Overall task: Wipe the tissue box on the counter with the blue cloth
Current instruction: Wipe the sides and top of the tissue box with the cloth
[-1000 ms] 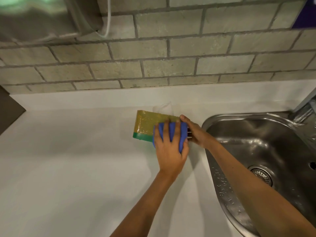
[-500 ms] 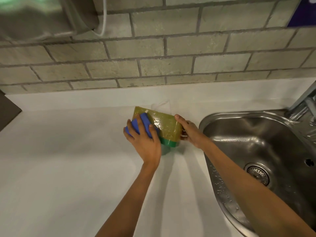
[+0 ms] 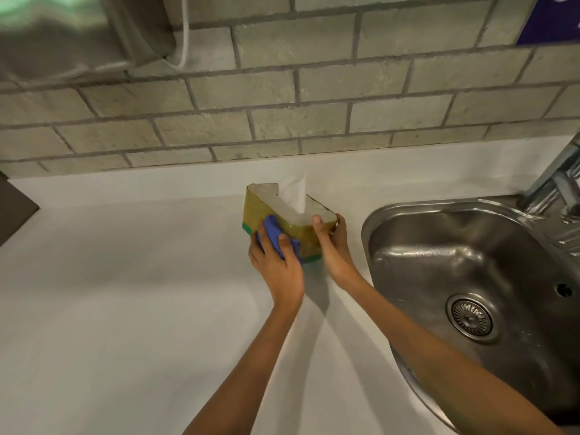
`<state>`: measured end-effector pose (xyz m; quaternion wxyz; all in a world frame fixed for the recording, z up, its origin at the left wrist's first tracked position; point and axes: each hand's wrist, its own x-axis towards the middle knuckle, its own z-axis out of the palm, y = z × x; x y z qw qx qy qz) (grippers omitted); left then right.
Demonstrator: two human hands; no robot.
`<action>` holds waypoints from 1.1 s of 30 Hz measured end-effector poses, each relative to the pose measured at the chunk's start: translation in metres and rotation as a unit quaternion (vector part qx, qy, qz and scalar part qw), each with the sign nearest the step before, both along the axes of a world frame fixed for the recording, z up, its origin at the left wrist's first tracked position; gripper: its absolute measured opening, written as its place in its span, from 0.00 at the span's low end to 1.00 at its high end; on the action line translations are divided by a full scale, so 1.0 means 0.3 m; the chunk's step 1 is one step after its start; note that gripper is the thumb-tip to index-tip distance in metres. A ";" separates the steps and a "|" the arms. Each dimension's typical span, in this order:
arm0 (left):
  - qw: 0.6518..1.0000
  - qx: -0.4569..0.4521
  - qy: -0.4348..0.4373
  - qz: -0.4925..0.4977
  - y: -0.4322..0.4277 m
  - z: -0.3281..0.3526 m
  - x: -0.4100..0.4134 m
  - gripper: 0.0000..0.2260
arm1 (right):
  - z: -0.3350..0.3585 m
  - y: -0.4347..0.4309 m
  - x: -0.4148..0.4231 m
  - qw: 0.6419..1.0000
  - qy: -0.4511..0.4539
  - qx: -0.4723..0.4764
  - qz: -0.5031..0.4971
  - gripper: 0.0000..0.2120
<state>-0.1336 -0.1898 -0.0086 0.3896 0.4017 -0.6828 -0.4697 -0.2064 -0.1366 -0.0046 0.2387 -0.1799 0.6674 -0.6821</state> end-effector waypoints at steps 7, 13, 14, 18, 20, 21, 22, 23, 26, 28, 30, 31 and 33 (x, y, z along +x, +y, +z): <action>0.981 0.184 0.045 0.046 -0.073 0.010 0.044 0.29 | -0.031 0.010 0.144 0.995 0.092 0.018 0.029 0.47; 0.963 0.233 0.076 0.114 -0.089 -0.011 0.068 0.23 | -0.047 0.018 0.239 0.991 0.125 0.005 0.049 0.62; 0.960 0.237 0.080 0.125 -0.091 -0.011 0.067 0.23 | -0.057 0.021 0.249 0.990 0.131 0.010 0.057 0.61; 0.957 0.229 0.086 0.154 -0.087 -0.004 0.061 0.21 | -0.088 0.021 0.279 0.990 0.131 0.010 0.058 0.56; 0.959 0.218 0.089 0.156 -0.074 -0.003 0.058 0.23 | -0.097 0.022 0.286 0.990 0.132 0.008 0.053 0.52; 0.961 0.214 0.089 0.154 -0.068 -0.003 0.058 0.25 | -0.102 0.025 0.290 0.989 0.137 0.009 0.055 0.51; 0.962 0.212 0.089 0.150 -0.064 -0.006 0.057 0.27 | -0.106 0.030 0.294 0.988 0.142 0.011 0.059 0.50; 0.962 0.213 0.088 0.146 -0.062 -0.010 0.058 0.29 | -0.110 0.034 0.299 0.987 0.145 0.012 0.062 0.50; 0.959 0.223 0.099 0.143 -0.057 -0.019 0.059 0.29 | -0.119 0.041 0.322 0.987 0.141 0.021 0.073 0.49; 0.957 0.229 0.109 0.141 -0.058 -0.018 0.060 0.24 | -0.120 0.045 0.338 0.988 0.136 0.026 0.073 0.47; 0.959 0.227 0.110 0.127 -0.067 -0.018 0.059 0.20 | -0.118 0.051 0.347 0.988 0.137 0.026 0.067 0.46; 0.961 0.226 0.106 0.120 -0.074 -0.018 0.058 0.19 | -0.116 0.056 0.347 0.988 0.140 0.027 0.059 0.44; 0.961 0.236 0.100 0.108 -0.094 -0.016 0.057 0.20 | -0.109 0.065 0.332 0.987 0.155 0.023 0.026 0.35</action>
